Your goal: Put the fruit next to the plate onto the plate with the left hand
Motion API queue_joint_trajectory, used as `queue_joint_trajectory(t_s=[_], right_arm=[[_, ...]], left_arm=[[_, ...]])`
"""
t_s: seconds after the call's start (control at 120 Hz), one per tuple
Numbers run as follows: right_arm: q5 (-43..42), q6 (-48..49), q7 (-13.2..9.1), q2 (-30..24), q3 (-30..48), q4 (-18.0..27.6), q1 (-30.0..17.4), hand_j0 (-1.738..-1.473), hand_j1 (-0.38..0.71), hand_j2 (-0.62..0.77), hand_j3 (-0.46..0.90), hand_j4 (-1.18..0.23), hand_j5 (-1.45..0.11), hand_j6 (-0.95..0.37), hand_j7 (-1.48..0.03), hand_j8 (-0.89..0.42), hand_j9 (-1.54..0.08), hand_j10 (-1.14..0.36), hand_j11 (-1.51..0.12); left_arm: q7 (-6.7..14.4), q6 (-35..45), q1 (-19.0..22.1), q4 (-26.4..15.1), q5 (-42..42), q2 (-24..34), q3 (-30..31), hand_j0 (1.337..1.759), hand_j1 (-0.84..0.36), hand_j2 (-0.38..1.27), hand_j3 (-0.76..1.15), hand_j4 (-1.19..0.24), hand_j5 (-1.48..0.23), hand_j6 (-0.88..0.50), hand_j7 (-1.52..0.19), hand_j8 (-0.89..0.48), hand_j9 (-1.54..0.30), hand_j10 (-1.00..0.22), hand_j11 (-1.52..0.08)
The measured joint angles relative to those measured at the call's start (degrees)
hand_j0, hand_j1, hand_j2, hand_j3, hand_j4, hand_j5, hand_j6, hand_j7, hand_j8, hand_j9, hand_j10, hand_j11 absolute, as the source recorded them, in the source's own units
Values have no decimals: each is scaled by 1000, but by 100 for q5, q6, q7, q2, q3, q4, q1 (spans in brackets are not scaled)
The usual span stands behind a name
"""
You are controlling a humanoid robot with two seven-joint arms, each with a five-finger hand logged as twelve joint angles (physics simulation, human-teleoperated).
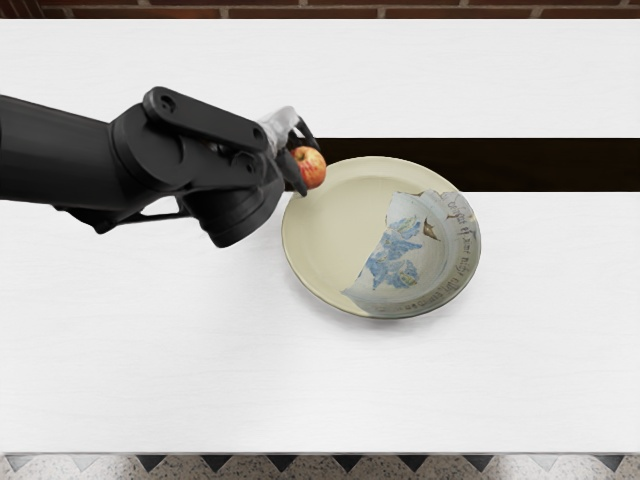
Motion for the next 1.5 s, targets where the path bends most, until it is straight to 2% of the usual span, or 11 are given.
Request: queue_joint_trajectory(t_s=[0.475, 0.975, 1.158, 1.225, 1.317, 1.342, 1.408, 1.5], right_arm=[[0, 0, 0, 0, 0, 0, 0, -1658, -349, 0, 0, 0, 0, -1, 0, 0, 0, 0, 0], [0, 0, 0, 0, 1, 0, 0, -1658, -349, 0, 0, 0, 0, 0, 0, 0, 0, 0, 0], [0, 0, 0, 0, 0, 0, 0, -1658, -349, 0, 0, 0, 0, 0, 0, 0, 0, 0, 0], [0, 0, 0, 0, 0, 0, 0, -1658, -349, 0, 0, 0, 0, 0, 0, 0, 0, 0, 0], [0, 0, 0, 0, 0, 0, 0, -1658, -349, 0, 0, 0, 0, 0, 0, 0, 0, 0, 0], [0, 1, 0, 0, 0, 0, 0, -1658, -349, 0, 0, 0, 0, -1, 0, 0, 0, 0, 0], [0, 1, 0, 0, 0, 0, 0, -1658, -349, 0, 0, -1, 0, -1, 0, -1, 0, 0, 0], [0, 0, 0, 0, 0, 0, 0, -1658, -349, 0, 0, 0, 0, -1, 0, 0, 0, 0, 0]], left_arm=[[-4, 1, 337, 324, 8, 0, -236, 1658, -287, 249, 0, -556, -751, -465, -741, -536, -741, -568, -741], [-37, 5, 586, 299, 11, 0, -404, 1658, -259, 170, 0, -526, -684, -487, -686, -524, -686, -528, -685], [-45, 4, 518, 295, 20, 0, -438, 1658, 56, 77, 0, -252, -328, -237, -329, -252, -329, -253, -329], [-47, 3, 338, 298, 18, 0, -527, 1658, 132, 57, 0, -186, -243, -175, -243, -186, -243, -187, -243], [-46, -83, 308, 304, 21, 0, -706, 1658, 204, 37, 0, -124, -162, -117, -162, -124, -162, -125, -162], [-46, -281, 308, 304, 22, 121, -786, 1658, 219, 33, 0, -112, -145, -106, -145, -112, -145, -112, -145], [-46, -1014, 327, 300, 21, 1030, -1033, 1658, 251, 25, 0, -85, -110, -81, -110, -85, -110, -85, -110], [-46, -2505, 394, 298, 22, 2289, -1330, 1658, 282, 17, 0, -57, -75, -55, -75, -58, -75, -58, -75]])
